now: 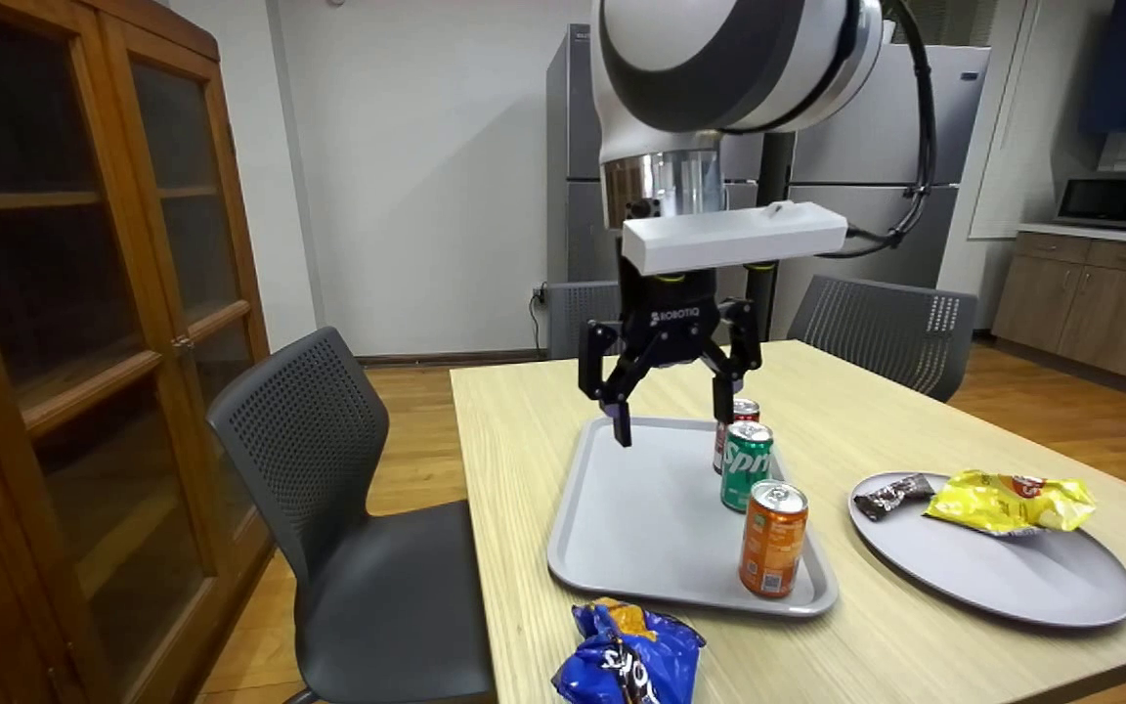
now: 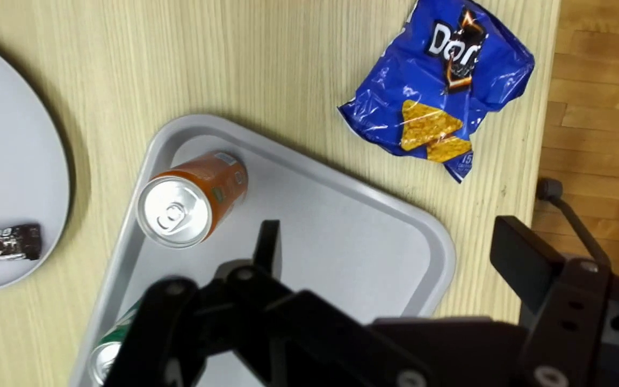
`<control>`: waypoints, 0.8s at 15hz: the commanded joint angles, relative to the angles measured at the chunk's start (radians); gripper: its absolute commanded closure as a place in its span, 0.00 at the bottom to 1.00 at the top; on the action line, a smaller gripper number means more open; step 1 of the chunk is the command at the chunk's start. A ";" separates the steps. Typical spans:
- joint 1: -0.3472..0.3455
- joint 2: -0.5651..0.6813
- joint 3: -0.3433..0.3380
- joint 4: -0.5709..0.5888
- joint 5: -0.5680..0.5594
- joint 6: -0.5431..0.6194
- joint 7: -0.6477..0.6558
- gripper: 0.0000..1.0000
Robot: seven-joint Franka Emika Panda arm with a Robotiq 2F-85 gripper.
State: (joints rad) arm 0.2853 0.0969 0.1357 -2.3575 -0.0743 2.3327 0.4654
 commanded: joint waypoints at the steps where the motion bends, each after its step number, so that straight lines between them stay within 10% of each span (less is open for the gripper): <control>1: -0.062 -0.085 -0.011 -0.051 0.033 -0.018 -0.008 0.00; 12: -0.227 -0.128 -0.116 -0.082 -0.014 -0.031 -0.026 0.00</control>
State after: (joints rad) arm 0.0948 -0.0055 0.0314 -2.4249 -0.0645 2.3322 0.4650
